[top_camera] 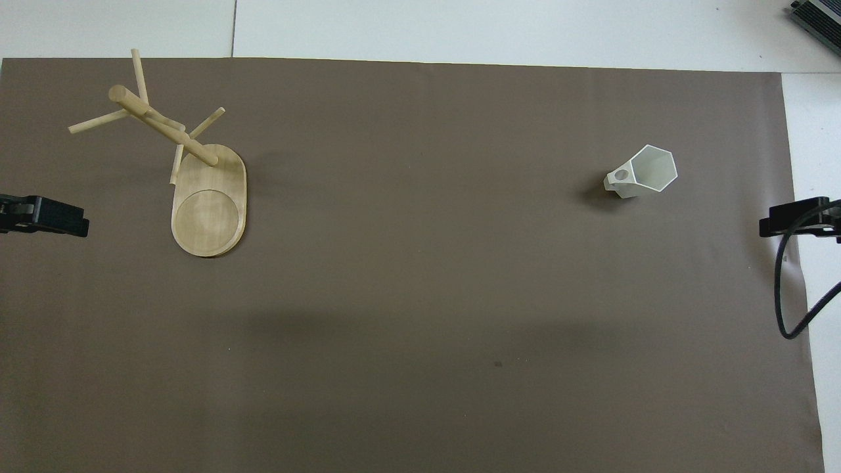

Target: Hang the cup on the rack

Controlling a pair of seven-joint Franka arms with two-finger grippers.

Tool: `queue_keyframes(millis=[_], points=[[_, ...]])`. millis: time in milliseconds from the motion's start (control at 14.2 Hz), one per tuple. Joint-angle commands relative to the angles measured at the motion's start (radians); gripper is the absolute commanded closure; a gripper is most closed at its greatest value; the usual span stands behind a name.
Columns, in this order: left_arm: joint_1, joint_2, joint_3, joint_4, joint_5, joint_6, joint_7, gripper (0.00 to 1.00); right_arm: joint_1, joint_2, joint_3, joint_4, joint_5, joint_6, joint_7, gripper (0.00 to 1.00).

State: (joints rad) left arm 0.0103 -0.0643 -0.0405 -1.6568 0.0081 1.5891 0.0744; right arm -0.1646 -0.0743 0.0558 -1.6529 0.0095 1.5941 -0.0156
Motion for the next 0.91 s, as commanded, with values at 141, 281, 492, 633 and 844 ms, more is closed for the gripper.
queue_keyframes(millis=[141,281,492,633,844], points=[[0.008,-0.017,-0.004,-0.014,-0.007,-0.011,-0.005,0.00,-0.013,-0.016,0.002,-0.022,0.013,0.043,-0.003,0.00],[0.008,-0.016,-0.004,-0.014,-0.007,-0.011,-0.005,0.00,-0.013,-0.015,0.002,-0.022,0.012,0.049,-0.003,0.00],[0.008,-0.017,-0.004,-0.014,-0.007,-0.011,-0.005,0.00,-0.013,-0.016,0.002,-0.022,0.006,0.050,-0.036,0.00],[0.008,-0.016,-0.004,-0.014,-0.007,-0.011,-0.005,0.00,-0.013,-0.015,0.002,-0.022,0.004,0.050,-0.043,0.00],[0.008,-0.016,-0.004,-0.014,-0.007,-0.011,-0.005,0.00,-0.013,-0.016,0.002,-0.034,0.004,0.093,-0.072,0.00]])
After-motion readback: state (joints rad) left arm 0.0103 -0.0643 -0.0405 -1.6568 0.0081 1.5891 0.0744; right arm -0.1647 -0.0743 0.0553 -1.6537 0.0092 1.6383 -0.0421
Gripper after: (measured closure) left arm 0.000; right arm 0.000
